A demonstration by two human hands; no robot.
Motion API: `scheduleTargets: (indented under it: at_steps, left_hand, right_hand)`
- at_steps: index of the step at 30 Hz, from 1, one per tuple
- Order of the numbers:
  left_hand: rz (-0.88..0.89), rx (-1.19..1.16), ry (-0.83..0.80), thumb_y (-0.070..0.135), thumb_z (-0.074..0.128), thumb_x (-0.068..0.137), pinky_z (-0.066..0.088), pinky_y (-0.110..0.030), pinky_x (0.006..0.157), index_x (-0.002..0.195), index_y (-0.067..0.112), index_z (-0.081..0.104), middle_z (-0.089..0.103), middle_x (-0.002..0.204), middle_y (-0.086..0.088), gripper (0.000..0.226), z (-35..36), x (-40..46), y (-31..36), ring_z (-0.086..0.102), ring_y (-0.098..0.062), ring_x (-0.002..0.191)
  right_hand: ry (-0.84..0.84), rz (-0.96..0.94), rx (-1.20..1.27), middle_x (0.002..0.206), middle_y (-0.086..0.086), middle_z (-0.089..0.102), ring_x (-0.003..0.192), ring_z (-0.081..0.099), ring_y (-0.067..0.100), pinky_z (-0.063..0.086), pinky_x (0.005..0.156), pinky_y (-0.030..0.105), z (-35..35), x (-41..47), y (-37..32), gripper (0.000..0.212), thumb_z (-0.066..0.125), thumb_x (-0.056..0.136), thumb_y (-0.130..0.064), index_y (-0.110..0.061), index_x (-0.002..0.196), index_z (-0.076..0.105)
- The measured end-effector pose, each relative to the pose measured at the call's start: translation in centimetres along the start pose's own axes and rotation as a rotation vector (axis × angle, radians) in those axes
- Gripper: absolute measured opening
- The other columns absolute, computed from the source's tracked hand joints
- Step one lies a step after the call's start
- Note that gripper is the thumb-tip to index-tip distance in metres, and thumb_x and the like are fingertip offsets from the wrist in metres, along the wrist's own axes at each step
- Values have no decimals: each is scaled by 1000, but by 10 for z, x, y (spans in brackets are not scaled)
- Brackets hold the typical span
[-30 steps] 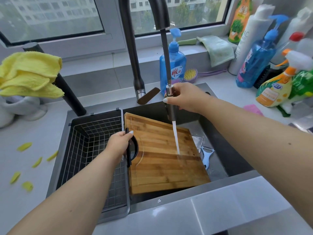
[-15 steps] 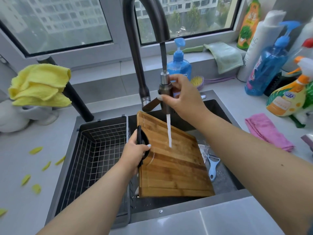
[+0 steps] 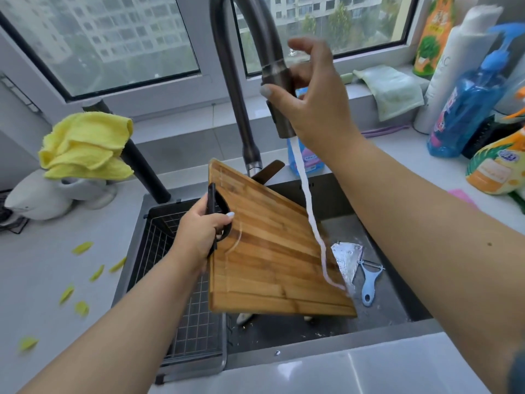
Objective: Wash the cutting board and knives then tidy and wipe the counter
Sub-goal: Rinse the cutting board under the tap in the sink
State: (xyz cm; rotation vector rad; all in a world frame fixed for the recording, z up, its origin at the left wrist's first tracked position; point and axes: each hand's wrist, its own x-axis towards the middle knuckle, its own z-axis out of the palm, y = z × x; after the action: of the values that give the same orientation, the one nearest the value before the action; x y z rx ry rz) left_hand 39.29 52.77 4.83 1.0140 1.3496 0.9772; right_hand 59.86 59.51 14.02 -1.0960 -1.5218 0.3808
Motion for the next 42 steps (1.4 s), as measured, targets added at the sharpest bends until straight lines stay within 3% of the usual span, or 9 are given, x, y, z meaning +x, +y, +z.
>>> scheduleTargets:
  at_steps: [5,12,16,20,24,31,36,39,42]
  left_hand:
    - [10,-18,51,-1,55,87,57,-41,68,114,22,66,70,105,-19,37,-11,-1,6,70,-36,89]
    - [76,7,32,0,58,85,57,-44,75,110,14,67,69,104,-23,31,-39,-9,19,69,-37,89]
    - [118,55,13,1,58,86,50,-23,63,116,12,66,62,80,-6,33,-71,-8,22,62,-11,60]
    - [126,84,13,15,67,76,46,-34,75,111,18,68,60,84,-9,36,-112,-12,22,60,-22,73]
    - [157,45,60,5,57,86,49,-27,62,98,13,65,65,79,-8,16,-144,-23,16,64,-23,68]
    - [113,-118,58,-4,44,91,55,-24,53,99,19,65,71,77,-9,32,-202,-38,-1,69,-20,63]
    - [105,-37,83,-7,35,97,50,-12,48,103,15,55,69,58,12,31,-253,-41,6,66,1,53]
    - [120,-74,90,-2,36,96,55,-15,56,121,15,55,70,63,9,36,-294,-48,15,67,-1,57]
    - [99,-129,59,3,37,95,57,-21,54,112,14,63,70,65,5,33,-325,-60,29,68,-7,57]
  right_hand:
    - [-93,121,21,94,-14,61,86,61,-7,47,75,10,-8,-39,24,39,51,97,-38,-12,126,44]
    - [155,816,-68,88,0,65,86,61,18,40,63,28,-4,-162,83,34,33,102,-38,-14,100,57]
    - [146,1052,-161,86,0,66,86,59,24,45,76,35,28,-217,77,29,35,99,-27,-19,87,60]
    - [81,1047,-190,97,0,67,92,56,22,42,80,33,69,-234,54,31,38,97,-28,-21,94,67]
    - [-4,974,-230,87,-1,60,83,52,20,38,75,33,103,-228,31,36,35,100,-32,-15,91,65]
    - [-77,896,-304,70,1,53,71,50,22,35,60,31,151,-219,4,40,32,101,-31,-12,71,49]
    - [-133,897,-348,93,0,62,91,57,23,48,81,36,178,-208,-2,30,34,99,-36,-17,99,58]
    - [-189,914,-440,110,5,65,105,57,28,47,93,43,185,-202,-5,41,36,96,-40,-16,125,53]
    - [-246,958,-434,124,9,58,112,55,31,43,90,36,193,-202,-2,42,35,99,-37,-12,131,48]
